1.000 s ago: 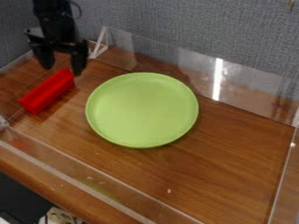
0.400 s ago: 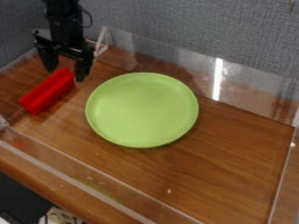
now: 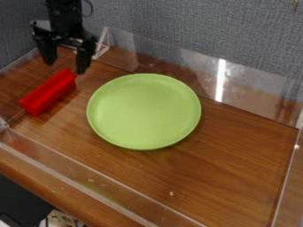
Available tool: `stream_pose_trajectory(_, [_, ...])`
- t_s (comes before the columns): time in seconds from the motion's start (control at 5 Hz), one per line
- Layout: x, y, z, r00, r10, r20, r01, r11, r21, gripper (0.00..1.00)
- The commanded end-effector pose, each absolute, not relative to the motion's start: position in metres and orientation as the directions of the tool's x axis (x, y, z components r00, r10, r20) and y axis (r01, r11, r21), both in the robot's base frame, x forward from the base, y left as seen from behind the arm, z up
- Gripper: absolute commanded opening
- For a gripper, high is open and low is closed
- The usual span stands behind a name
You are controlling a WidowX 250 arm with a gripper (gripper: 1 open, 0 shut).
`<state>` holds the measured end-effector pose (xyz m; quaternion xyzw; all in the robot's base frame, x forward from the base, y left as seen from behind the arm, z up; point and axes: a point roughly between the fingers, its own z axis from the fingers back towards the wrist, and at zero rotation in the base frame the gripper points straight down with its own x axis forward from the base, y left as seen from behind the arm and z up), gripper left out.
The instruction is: Put the red object on the left side
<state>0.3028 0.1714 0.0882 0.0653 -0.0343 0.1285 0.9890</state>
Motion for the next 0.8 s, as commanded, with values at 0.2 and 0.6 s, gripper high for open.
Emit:
stream_pose_trajectory(0.2, [0.294, 0.172, 0.114, 0.953, 0.264, 0.151, -0.282, 0.952, 0.119, 1.00])
stream_pose_trajectory(0.6, [0.307, 0.183, 0.118, 0.952, 0.265, 0.157, -0.283, 0.953, 0.111, 1.00])
